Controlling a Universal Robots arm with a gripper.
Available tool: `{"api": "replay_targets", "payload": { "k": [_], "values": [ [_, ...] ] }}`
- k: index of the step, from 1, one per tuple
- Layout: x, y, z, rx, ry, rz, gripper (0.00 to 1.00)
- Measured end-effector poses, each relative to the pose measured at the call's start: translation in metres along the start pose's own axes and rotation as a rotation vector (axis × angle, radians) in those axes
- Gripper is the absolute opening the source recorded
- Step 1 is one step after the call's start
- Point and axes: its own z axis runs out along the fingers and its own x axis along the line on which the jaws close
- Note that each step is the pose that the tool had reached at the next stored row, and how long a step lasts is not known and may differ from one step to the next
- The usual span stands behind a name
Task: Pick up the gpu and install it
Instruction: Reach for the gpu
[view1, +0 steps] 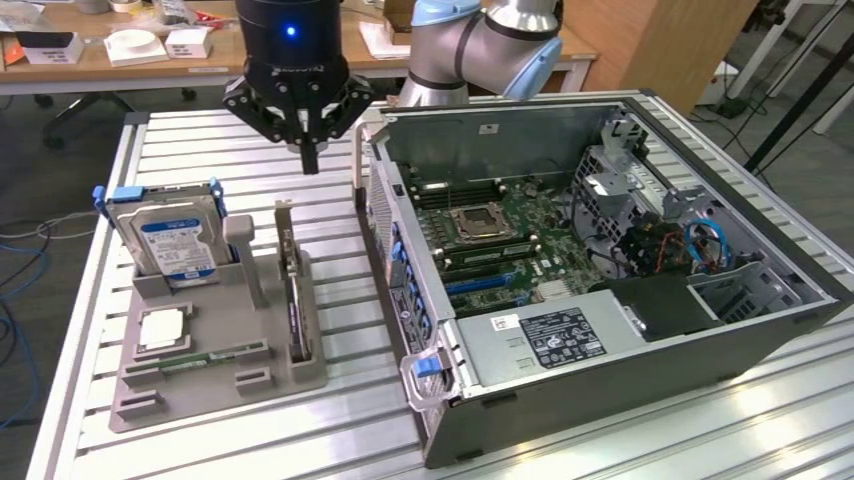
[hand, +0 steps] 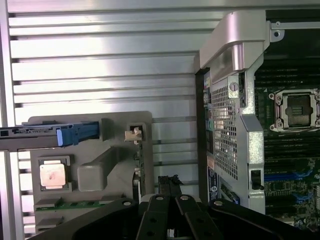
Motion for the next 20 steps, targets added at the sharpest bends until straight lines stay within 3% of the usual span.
{"api": "replay_targets", "payload": {
  "k": [20],
  "values": [
    [0.0030,-0.0003,0.0012,0.0000,0.0000,0.000,0.11]
  ]
}}
